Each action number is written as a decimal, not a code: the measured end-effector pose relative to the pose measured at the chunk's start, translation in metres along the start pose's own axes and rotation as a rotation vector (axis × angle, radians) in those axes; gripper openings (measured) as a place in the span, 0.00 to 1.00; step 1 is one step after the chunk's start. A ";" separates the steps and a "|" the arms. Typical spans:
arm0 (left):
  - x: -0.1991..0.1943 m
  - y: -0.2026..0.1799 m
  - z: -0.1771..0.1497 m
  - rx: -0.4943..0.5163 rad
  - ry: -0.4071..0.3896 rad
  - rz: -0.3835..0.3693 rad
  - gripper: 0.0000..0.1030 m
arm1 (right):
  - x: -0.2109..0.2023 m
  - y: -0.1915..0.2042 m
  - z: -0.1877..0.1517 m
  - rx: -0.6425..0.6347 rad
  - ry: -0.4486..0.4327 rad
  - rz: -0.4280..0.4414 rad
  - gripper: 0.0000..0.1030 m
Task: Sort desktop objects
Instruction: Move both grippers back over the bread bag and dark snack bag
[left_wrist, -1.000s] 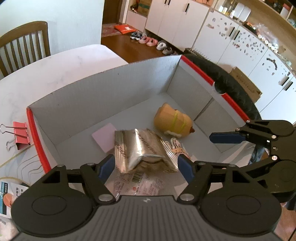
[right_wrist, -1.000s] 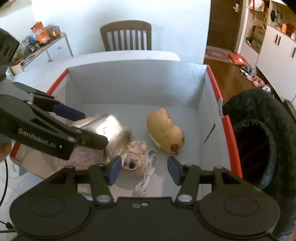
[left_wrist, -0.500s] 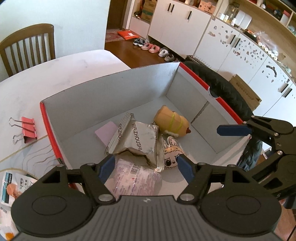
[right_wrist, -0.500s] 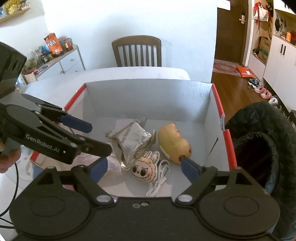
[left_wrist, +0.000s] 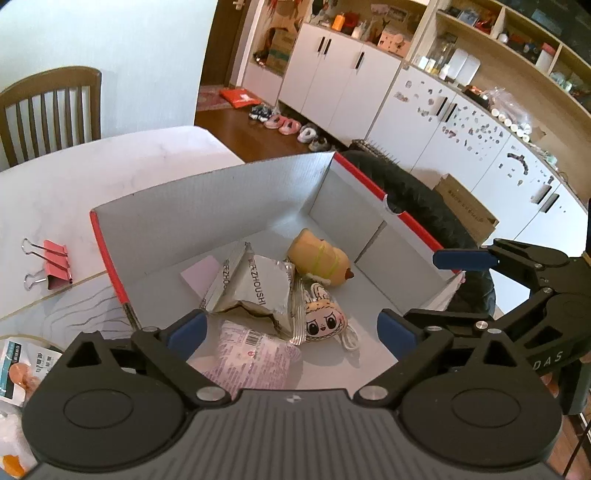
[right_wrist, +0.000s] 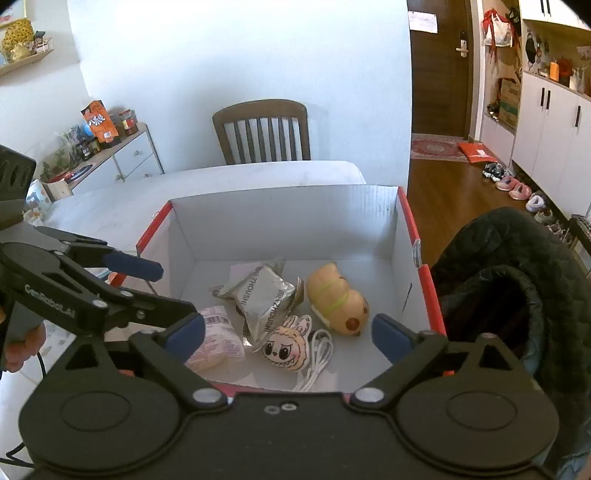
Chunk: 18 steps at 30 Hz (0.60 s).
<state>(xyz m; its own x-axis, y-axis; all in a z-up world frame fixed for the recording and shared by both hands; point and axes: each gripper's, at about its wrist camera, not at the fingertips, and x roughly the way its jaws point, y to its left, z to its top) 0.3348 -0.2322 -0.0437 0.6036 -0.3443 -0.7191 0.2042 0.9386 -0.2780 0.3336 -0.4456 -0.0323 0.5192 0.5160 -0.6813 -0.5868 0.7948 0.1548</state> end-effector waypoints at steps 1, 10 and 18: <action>-0.003 0.000 -0.001 0.002 -0.007 -0.003 0.96 | -0.002 0.002 -0.001 -0.002 -0.005 -0.003 0.95; -0.044 0.011 -0.017 -0.001 -0.089 -0.018 0.99 | -0.018 0.020 -0.005 0.047 -0.058 -0.026 0.96; -0.086 0.038 -0.040 -0.020 -0.126 0.001 0.99 | -0.022 0.057 -0.010 0.055 -0.092 -0.056 0.97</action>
<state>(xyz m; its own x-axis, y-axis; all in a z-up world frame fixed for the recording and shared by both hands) 0.2605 -0.1674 -0.0180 0.6960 -0.3372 -0.6339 0.1890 0.9378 -0.2913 0.2829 -0.4145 -0.0157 0.6062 0.4957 -0.6220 -0.5217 0.8381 0.1595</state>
